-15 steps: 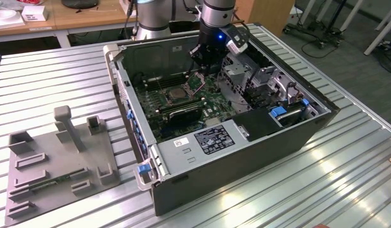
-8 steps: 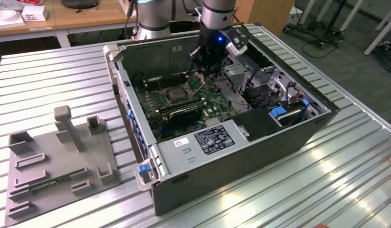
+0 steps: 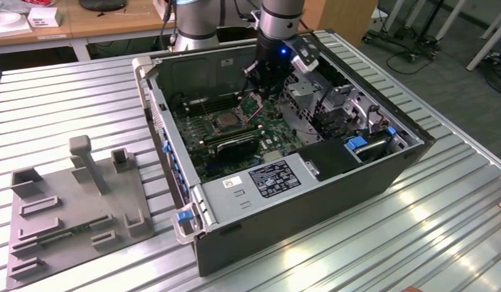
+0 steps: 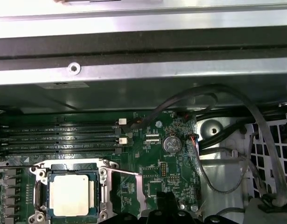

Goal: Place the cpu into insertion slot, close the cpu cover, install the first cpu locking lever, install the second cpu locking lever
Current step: 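Close the cpu cover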

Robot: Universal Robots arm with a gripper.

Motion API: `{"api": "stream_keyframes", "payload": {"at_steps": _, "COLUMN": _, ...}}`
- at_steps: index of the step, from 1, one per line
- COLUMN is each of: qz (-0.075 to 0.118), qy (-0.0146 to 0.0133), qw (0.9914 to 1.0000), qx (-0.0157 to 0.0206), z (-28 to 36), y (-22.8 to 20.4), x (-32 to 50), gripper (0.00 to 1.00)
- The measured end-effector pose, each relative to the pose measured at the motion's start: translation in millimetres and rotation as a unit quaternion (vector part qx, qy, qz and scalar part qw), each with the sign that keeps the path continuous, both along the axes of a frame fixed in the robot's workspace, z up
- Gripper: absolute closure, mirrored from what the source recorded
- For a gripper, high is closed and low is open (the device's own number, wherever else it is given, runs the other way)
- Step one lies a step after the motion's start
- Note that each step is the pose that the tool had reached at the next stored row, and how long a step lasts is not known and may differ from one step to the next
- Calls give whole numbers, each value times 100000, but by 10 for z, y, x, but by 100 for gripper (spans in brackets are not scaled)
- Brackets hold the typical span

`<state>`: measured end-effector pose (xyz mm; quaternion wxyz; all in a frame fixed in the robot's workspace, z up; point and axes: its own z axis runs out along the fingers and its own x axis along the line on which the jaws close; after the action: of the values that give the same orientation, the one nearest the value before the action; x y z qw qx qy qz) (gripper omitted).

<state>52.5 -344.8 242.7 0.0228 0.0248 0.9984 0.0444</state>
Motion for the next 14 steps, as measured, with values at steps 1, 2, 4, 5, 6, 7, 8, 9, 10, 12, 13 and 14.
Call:
{"api": "stream_keyframes", "payload": {"at_steps": 1, "qz": -3, "qy": -4, "qw": 100000, "qx": 15, "z": 0, "y": -2, "x": 0, "gripper": 90}}
{"api": "stream_keyframes", "payload": {"at_steps": 2, "qz": -4, "qy": -17, "qw": 100000, "qx": 24, "z": 0, "y": -3, "x": -2, "gripper": 90}}
{"api": "stream_keyframes", "payload": {"at_steps": 4, "qz": 5, "qy": -70, "qw": 100000, "qx": 81, "z": 0, "y": -7, "x": -10, "gripper": 90}}
{"api": "stream_keyframes", "payload": {"at_steps": 5, "qz": 5, "qy": -87, "qw": 100000, "qx": 143, "z": 0, "y": -8, "x": -13, "gripper": 90}}
{"api": "stream_keyframes", "payload": {"at_steps": 6, "qz": 5, "qy": -108, "qw": 100000, "qx": 214, "z": 0, "y": -8, "x": -18, "gripper": 90}}
{"api": "stream_keyframes", "payload": {"at_steps": 7, "qz": 5, "qy": -132, "qw": 100000, "qx": 282, "z": -1, "y": -8, "x": -25, "gripper": 90}}
{"api": "stream_keyframes", "payload": {"at_steps": 8, "qz": 6, "qy": -167, "qw": 99999, "qx": 352, "z": -1, "y": -8, "x": -33, "gripper": 90}}
{"api": "stream_keyframes", "payload": {"at_steps": 9, "qz": 8, "qy": -225, "qw": 99999, "qx": 391, "z": -1, "y": -8, "x": -44, "gripper": 90}}
{"api": "stream_keyframes", "payload": {"at_steps": 10, "qz": 9, "qy": -313, "qw": 99999, "qx": 381, "z": 0, "y": -8, "x": -59, "gripper": 90}}
{"api": "stream_keyframes", "payload": {"at_steps": 12, "qz": 3, "qy": -524, "qw": 99998, "qx": 384, "z": 0, "y": -9, "x": -93, "gripper": 90}}
{"api": "stream_keyframes", "payload": {"at_steps": 13, "qz": 4, "qy": -606, "qw": 99997, "qx": 386, "z": 0, "y": -9, "x": -106, "gripper": 90}}
{"api": "stream_keyframes", "payload": {"at_steps": 14, "qz": 6, "qy": -687, "qw": 99997, "qx": 390, "z": 0, "y": -9, "x": -117, "gripper": 90}}
